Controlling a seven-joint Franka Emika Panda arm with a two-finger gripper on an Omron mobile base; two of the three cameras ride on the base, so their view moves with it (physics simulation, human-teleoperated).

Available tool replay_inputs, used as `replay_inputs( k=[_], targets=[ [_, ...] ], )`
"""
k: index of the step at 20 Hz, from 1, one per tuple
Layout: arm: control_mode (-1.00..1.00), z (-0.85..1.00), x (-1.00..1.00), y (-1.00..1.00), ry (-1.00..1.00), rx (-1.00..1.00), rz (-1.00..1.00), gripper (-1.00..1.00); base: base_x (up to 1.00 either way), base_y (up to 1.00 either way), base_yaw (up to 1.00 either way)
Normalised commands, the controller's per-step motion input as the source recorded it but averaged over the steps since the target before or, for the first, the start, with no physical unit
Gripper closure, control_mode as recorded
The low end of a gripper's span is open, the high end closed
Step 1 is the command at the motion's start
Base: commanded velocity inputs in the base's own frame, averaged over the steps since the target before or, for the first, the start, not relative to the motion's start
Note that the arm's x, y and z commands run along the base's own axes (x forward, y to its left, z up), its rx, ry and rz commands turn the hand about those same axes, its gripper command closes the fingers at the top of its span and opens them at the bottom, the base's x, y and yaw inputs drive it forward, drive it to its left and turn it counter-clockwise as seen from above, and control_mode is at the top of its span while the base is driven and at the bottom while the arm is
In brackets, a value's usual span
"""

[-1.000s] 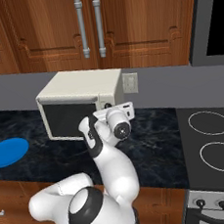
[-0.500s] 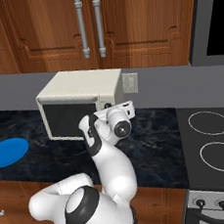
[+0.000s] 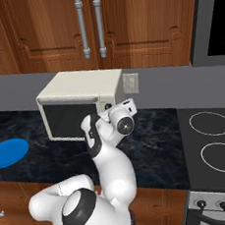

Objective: Pull the toaster oven rack outwards. Pick up the baguette from the plate and place it on the toaster oven rack. Close the toaster oven door fully and set the temperature to the lowest setting.

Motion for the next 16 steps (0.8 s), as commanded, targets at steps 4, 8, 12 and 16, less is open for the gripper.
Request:
replay_inputs(
  k=[4, 8, 12, 16],
  targets=[
    [-1.00, 0.08, 0.00, -0.59, 0.00, -0.37, 0.26, 1.00, 0.00, 0.00, 0.00],
    [-1.00, 0.05, 0.06, -0.40, 0.00, -0.33, 0.27, 1.00, 0.00, 0.00, 0.00],
    [-1.00, 0.00, 0.06, -0.23, -0.02, -0.14, 0.17, 1.00, 0.00, 0.00, 0.00],
    [-1.00, 0.00, 0.00, -0.19, -0.01, -0.04, 0.11, 1.00, 0.00, 0.00, 0.00]
  ],
)
